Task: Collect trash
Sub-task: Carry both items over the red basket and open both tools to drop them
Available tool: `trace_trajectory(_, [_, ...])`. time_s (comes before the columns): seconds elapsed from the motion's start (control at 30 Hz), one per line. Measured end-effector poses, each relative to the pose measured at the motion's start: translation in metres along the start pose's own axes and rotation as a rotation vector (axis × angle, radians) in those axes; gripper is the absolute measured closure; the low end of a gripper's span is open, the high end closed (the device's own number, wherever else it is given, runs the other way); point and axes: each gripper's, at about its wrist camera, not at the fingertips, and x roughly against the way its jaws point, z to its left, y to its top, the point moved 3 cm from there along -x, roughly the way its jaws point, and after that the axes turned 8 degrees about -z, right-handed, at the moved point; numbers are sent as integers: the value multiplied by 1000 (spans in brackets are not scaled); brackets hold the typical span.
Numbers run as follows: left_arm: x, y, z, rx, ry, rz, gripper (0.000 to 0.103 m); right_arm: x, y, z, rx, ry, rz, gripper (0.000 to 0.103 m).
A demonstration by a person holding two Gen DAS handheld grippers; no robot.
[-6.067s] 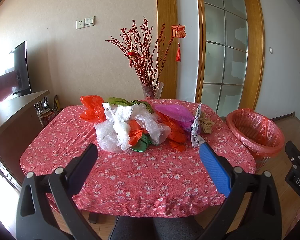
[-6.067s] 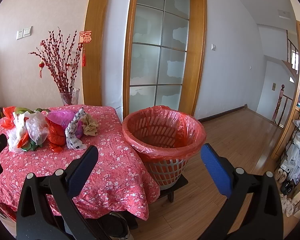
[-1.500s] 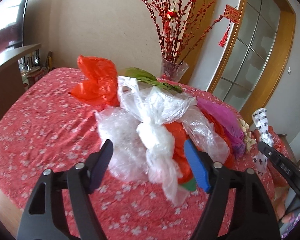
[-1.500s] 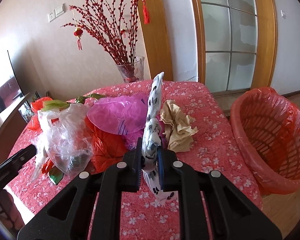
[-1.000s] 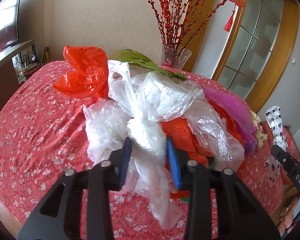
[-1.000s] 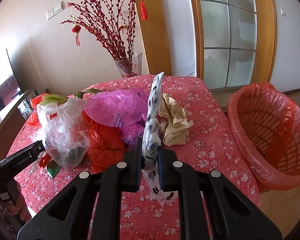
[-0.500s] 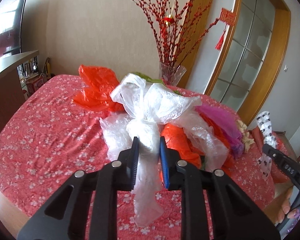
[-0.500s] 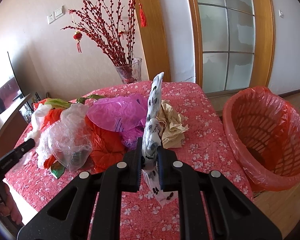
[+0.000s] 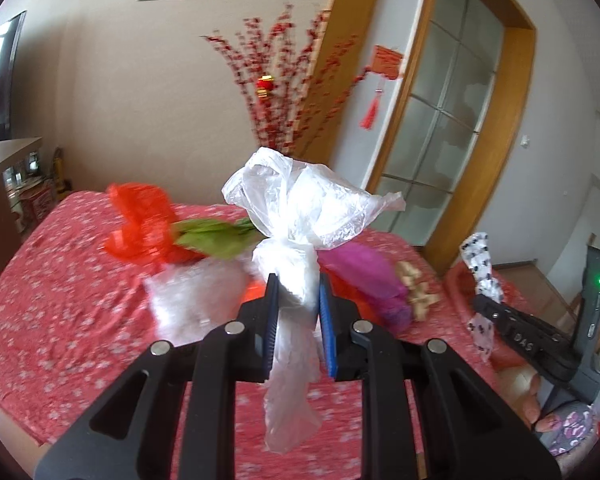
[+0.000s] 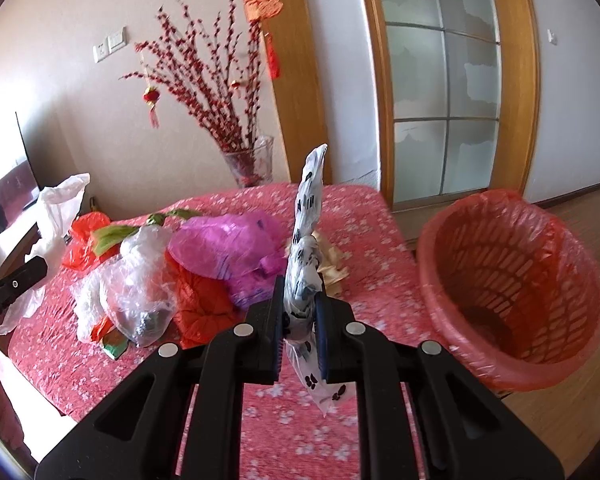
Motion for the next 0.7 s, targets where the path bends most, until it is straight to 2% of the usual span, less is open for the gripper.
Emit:
trace_trajectory(0.27, [-34, 5, -64, -38, -157, 43, 83, 24, 22, -56, -52, -117, -76, 89])
trace_trajectory(0.53, [-81, -5, -139, -81, -335, 116, 83, 41, 37, -118, -136, -231, -123, 89])
trace_trajectory(0.7, [-106, -18, -183, -113, -416, 174, 83, 43, 40, -147, -166, -281, -130, 89])
